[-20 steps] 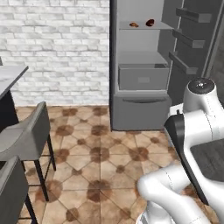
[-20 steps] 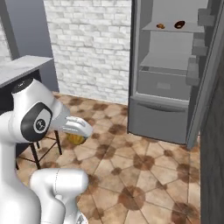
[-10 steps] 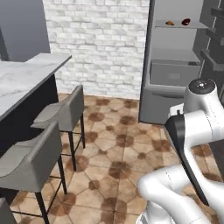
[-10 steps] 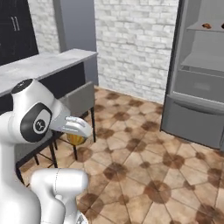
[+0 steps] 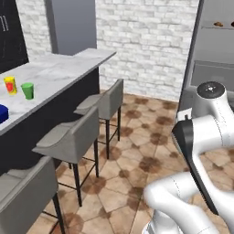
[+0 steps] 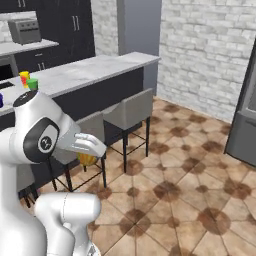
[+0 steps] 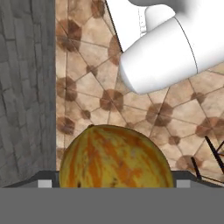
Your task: Gather the squashs from the fridge and place them on a tray on the dining counter. Then gather the chicken drumstick and steak from the fridge and place them on the other tray.
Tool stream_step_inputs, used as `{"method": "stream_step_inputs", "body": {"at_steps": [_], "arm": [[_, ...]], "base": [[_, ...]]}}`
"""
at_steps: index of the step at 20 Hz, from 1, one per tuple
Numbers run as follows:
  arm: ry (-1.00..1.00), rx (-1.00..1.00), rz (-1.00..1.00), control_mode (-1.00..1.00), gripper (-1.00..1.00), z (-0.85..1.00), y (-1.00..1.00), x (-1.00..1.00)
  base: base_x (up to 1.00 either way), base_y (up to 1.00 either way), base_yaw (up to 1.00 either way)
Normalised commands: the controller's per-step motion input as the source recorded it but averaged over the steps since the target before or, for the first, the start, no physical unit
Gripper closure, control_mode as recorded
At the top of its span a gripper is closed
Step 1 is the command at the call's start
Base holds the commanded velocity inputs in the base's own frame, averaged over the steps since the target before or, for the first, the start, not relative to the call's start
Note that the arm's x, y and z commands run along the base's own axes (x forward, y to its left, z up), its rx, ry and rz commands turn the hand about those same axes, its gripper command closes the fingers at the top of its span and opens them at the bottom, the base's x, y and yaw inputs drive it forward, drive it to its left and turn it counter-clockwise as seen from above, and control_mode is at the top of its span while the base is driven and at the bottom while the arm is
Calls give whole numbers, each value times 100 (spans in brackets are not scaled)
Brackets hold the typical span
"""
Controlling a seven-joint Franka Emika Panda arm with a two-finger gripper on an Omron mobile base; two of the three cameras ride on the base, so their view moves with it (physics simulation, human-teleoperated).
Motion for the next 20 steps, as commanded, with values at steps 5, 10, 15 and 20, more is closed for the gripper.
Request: {"method": "stream_step_inputs", "body": {"at_steps": [5, 10, 15, 20], "arm": [[0, 0, 0, 100, 100, 0, 0, 0], [0, 0, 0, 100, 100, 0, 0, 0], [0, 0, 0, 100, 100, 0, 0, 0], [0, 0, 0, 100, 100, 0, 0, 0]], "base": [[-48, 29, 34], [-45, 30, 35], [-42, 34, 35], [-19, 35, 32]]}}
